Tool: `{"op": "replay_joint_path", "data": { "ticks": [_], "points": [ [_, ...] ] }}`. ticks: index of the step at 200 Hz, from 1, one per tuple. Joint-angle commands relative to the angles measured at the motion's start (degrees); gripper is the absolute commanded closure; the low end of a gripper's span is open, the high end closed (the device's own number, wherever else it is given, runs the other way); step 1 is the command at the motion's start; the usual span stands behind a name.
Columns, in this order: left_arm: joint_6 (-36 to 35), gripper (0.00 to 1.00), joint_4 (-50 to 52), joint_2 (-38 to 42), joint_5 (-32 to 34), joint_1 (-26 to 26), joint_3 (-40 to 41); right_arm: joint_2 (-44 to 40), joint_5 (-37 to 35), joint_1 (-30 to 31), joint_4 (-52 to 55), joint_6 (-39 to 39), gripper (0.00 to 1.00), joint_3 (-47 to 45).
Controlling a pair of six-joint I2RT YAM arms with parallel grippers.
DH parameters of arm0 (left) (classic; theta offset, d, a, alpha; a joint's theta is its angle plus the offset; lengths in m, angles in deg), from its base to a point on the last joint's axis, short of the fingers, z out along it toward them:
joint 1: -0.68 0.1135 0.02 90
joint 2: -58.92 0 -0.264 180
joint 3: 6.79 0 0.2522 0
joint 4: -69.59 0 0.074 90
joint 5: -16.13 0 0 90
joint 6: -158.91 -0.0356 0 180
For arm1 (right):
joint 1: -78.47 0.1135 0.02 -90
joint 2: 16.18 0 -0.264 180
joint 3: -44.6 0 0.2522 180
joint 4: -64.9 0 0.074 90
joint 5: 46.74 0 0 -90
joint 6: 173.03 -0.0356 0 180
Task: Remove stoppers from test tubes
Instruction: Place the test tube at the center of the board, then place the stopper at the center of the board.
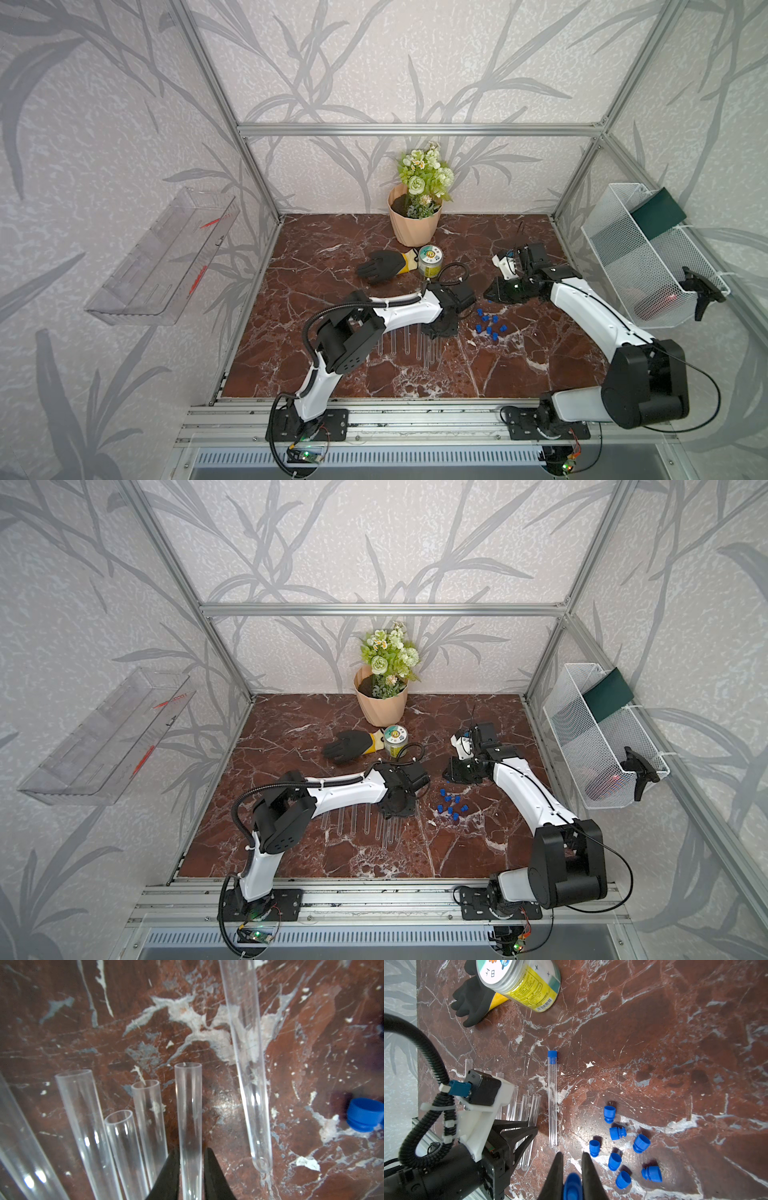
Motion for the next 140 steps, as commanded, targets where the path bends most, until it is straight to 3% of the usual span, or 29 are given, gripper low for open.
{"op": "replay_joint_path", "data": {
  "ticks": [1,69,140],
  "points": [
    [-0.84,0.73,2.16,1.47,0.48,0.37,0.14,-1.72,-1.06,-0.49,0.54,0.27,1.0,-1.02],
    [-3.71,0.64,0.8,6.1,0.01,0.55,2.56,-0.87,-2.44,-2.89,1.02,1.8,1.0,-1.38],
    [-7.44,0.63,-0.55,9.88,-0.17,0.55,3.15,4.02,-6.27,-2.89,-2.39,2.15,1.0,-3.39]
  ]
}}
